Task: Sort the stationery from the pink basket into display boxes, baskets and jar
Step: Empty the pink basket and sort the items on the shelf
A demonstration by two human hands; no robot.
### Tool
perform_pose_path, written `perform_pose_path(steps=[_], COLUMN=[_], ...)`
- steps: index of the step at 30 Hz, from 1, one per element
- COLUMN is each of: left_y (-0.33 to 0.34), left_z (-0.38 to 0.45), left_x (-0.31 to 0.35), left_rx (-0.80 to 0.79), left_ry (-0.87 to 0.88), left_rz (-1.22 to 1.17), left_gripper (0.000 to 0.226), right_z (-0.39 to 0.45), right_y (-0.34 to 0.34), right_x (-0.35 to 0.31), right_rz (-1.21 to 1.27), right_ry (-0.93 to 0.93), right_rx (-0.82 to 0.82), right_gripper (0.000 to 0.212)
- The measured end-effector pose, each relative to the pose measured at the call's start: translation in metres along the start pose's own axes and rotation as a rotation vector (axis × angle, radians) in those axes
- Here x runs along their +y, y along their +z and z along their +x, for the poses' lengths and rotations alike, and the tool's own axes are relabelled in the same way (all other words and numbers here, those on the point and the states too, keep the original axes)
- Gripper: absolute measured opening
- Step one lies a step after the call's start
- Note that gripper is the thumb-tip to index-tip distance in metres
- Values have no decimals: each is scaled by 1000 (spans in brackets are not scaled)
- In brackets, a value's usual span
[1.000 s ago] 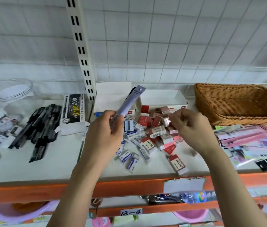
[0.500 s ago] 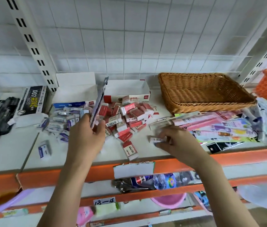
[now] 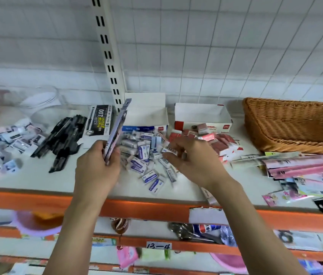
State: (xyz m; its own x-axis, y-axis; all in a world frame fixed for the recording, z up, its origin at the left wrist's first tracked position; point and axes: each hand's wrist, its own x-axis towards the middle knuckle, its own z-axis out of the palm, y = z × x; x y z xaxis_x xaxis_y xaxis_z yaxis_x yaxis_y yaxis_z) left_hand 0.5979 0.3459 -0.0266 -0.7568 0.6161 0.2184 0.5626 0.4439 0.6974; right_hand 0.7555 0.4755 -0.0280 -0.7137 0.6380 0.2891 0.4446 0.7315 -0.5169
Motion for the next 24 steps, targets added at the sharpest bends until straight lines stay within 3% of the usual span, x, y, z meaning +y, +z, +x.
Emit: perform_pose_path(steps=[4, 8, 12, 15, 18, 24], left_y=[-13, -16, -14, -10, -6, -4], left_z=[18, 34, 45, 50, 54, 55], left_x=[-12, -23, -28, -31, -32, -30], left_rx=[-13, -38, -48, -56, -72, -81], left_ry=[44, 83, 137, 163, 162, 187], left_rz=[-12, 15, -2, -14, -25, -47], left_gripper=[7, 15, 18, 18, 18, 12], right_z=[22, 34, 43, 45, 46, 49], right_y=[23, 28, 24, 26, 28, 26], right_x=[-24, -23, -21, -24, -27, -25], right_rz=[1, -148, -275, -321, -227, -128], right_ry=[-30, 37, 117, 116, 65, 49], right_rx=[-17, 33, -142, -145, -53, -126], right_gripper=[29, 26, 45, 44, 40, 52])
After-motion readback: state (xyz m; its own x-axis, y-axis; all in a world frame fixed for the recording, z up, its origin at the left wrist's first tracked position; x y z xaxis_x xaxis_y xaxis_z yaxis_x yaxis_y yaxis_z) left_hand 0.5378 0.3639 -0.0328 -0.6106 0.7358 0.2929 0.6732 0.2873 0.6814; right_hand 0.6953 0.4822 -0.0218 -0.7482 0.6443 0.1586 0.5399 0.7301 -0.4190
